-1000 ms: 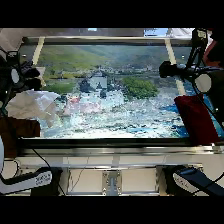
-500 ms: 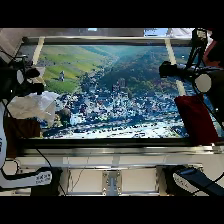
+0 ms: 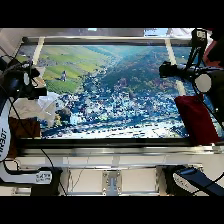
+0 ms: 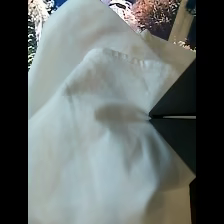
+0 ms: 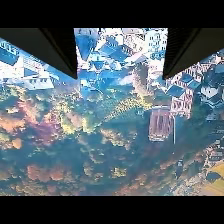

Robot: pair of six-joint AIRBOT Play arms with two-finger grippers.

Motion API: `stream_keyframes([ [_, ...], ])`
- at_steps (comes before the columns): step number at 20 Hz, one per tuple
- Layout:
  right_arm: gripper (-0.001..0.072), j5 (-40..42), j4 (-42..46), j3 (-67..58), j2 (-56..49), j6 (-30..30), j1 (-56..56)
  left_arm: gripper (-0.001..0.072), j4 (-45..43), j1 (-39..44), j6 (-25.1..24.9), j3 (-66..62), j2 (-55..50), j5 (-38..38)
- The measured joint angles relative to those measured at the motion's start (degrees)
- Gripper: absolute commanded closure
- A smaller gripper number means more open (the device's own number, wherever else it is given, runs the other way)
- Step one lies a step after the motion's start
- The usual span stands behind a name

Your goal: Fold the shirts.

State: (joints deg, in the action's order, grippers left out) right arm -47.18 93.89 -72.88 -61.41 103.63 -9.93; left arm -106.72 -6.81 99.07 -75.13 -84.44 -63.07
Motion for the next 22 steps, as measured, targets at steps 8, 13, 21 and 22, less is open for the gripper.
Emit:
stream_keyframes([
  [8,0.0108,-0.6,0.0,0.0,0.0,0.0,0.0,0.0264,-1.3,0.0,-1.6,-11.1,0.7,-3.8],
  [13,0.0108,-2.0,0.2,0.0,0.0,0.0,0.0,-0.0004,-2.6,0.0,-4.0,-16.5,0.7,-8.2],
  [21,0.0108,-2.6,0.4,0.0,0.0,-0.2,0.0,-0.0006,-3.1,-0.9,-2.6,-16.6,-4.3,-11.2],
  [22,0.0107,-2.6,0.5,0.0,0.0,-0.2,0.0,-0.0005,-3.0,-1.4,-1.3,-16.6,-4.9,-11.4],
])
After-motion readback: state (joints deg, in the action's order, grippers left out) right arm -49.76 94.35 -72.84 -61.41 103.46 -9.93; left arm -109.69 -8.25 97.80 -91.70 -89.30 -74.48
